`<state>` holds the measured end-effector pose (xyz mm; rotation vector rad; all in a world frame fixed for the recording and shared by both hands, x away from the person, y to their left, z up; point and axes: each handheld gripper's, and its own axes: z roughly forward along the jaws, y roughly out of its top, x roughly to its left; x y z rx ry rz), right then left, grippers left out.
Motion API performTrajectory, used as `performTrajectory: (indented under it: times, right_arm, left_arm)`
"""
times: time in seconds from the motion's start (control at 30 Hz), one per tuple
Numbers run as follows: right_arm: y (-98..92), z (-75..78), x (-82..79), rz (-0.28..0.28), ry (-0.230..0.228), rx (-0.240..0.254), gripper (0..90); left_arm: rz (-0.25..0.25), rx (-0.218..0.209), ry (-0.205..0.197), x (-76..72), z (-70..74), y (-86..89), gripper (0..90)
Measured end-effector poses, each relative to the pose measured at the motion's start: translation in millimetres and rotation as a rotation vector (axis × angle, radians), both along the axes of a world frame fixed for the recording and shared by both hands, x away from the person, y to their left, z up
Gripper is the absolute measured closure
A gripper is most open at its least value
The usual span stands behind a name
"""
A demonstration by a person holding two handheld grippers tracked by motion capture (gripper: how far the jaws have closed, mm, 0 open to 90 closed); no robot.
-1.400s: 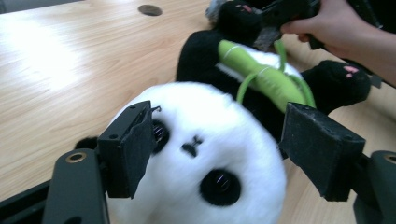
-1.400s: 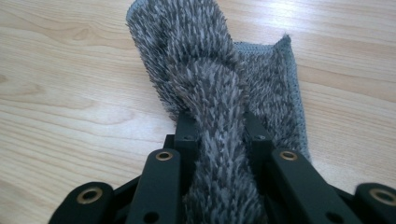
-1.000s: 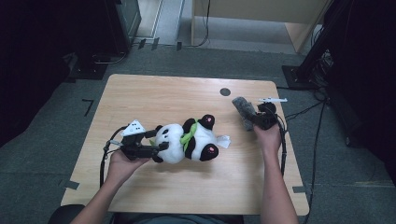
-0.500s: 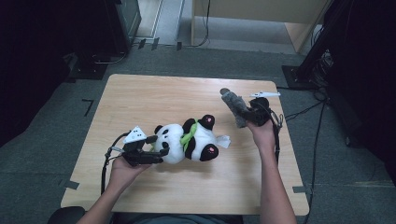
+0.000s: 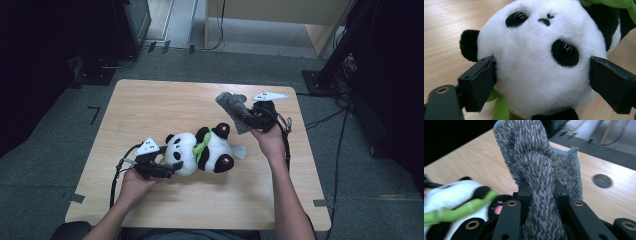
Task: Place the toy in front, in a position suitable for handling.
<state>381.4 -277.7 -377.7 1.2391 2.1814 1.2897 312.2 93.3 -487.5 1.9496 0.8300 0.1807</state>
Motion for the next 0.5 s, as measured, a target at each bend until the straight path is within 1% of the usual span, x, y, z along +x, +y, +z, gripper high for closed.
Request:
performTrajectory:
  times: [0.03,0.07,0.1,0.13,0.2,0.23,0.27,0.37,0.4,0.43,0.47,0.5]
  right_arm:
    - [3.9,1.9,-0.1,0.014,0.012,-0.004,74.2]
    - [8.3,3.9,-0.8,0.023,0.016,-0.019,74.2]
    - [13.9,6.7,-2.4,0.039,0.008,-0.03,74.1]
    - [17.2,8.7,-3.6,0.047,0.007,-0.032,74.0]
    - [26.4,12.3,-6.5,0.079,-0.004,-0.035,73.7]
    - [31.5,14.0,-7.2,0.093,0.006,-0.047,73.6]
    - [37.8,15.1,-8.6,0.106,0.006,-0.062,73.6]
    - [53.6,20.7,-8.5,0.148,0.021,-0.1,73.5]
    - [60.1,23.3,-7.9,0.158,0.022,-0.113,73.5]
    - [66.7,25.8,-6.9,0.173,0.019,-0.116,73.4]
    - [75.3,27.9,-4.4,0.198,0.014,-0.103,73.3]
    - [81.0,28.7,-3.0,0.211,0.024,-0.093,73.2]
  left_arm:
    - [0.001,-0.008,0.009,0.9,-2.0,0.7,12.1]
    - [0.008,-0.017,0.012,1.7,-3.3,0.9,12.9]
    - [0.009,-0.018,0.01,2.0,-3.5,0.9,14.7]
    - [0.01,-0.015,0.007,1.8,-3.3,0.4,15.5]
    - [0.01,0.002,-0.007,0.7,-2.8,-1.3,20.2]
    - [0.008,0.006,-0.01,0.6,-2.3,-2.2,21.4]
    - [0.009,0.007,-0.008,0.7,-1.8,-2.5,23.3]
    - [0.01,0.01,-0.002,1.1,-0.6,-3.1,24.5]
    - [0.012,0.004,-0.001,1.3,-0.9,-3.2,24.6]
    - [0.015,-0.001,-0.001,1.4,-1.2,-3.5,24.6]
    - [0.016,-0.002,-0.002,1.3,-1.2,-3.7,24.7]
    - [0.016,0.002,-0.002,0.9,-0.9,-3.7,24.9]
